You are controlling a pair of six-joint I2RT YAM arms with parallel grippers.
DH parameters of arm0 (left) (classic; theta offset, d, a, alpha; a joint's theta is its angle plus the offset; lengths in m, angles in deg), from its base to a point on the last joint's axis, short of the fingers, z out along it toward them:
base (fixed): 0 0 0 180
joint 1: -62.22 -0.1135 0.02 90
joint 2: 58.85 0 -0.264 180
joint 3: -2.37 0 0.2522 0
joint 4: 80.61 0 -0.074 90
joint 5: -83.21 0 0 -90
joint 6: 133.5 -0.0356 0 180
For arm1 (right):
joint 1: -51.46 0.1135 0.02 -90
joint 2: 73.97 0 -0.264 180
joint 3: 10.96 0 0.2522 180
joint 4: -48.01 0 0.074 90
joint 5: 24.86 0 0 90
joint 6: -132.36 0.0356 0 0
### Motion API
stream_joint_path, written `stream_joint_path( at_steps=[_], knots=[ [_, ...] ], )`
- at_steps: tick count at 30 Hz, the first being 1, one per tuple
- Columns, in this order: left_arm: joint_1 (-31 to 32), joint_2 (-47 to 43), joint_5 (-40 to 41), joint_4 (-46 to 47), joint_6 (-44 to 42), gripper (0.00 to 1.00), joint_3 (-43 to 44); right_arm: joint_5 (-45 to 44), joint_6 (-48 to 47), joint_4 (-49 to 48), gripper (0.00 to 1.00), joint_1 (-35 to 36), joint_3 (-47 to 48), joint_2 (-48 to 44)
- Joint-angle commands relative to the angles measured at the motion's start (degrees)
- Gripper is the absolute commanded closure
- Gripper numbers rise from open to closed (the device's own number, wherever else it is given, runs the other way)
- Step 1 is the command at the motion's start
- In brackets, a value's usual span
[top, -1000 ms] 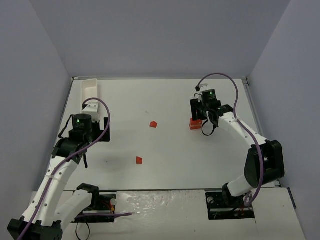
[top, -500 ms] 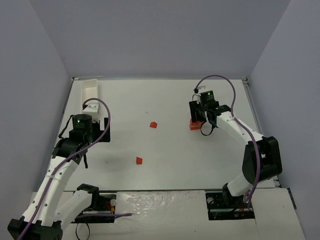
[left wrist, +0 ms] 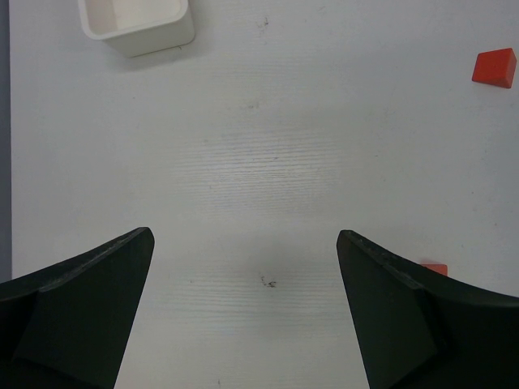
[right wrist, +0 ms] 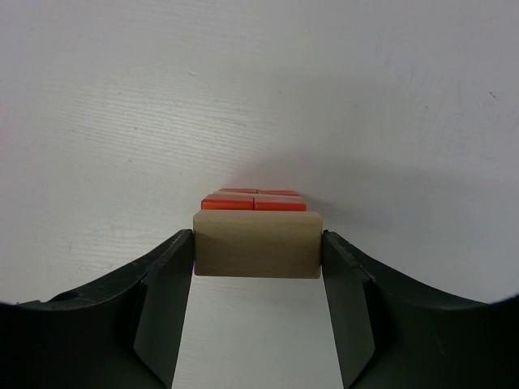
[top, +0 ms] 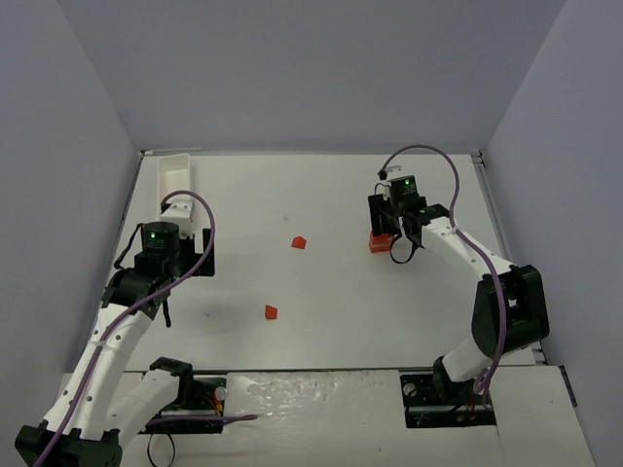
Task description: Build the wood block tower
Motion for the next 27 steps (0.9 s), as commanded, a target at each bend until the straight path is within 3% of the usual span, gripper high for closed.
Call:
stream_joint_path(
  at_steps=[1,27],
  knots=[
    [-0.1,-0.1,-0.1,2.8,-0.5,0.05,0.9,0.4,1.1,-3.0,0.97,-0.2,-0.1,-1.0],
    [-0.2,0.1,-0.2,2.8,-0.5,0.05,0.8,-0.2,2.3,-3.5,0.96,-0.2,-0.6,0.8]
  ],
)
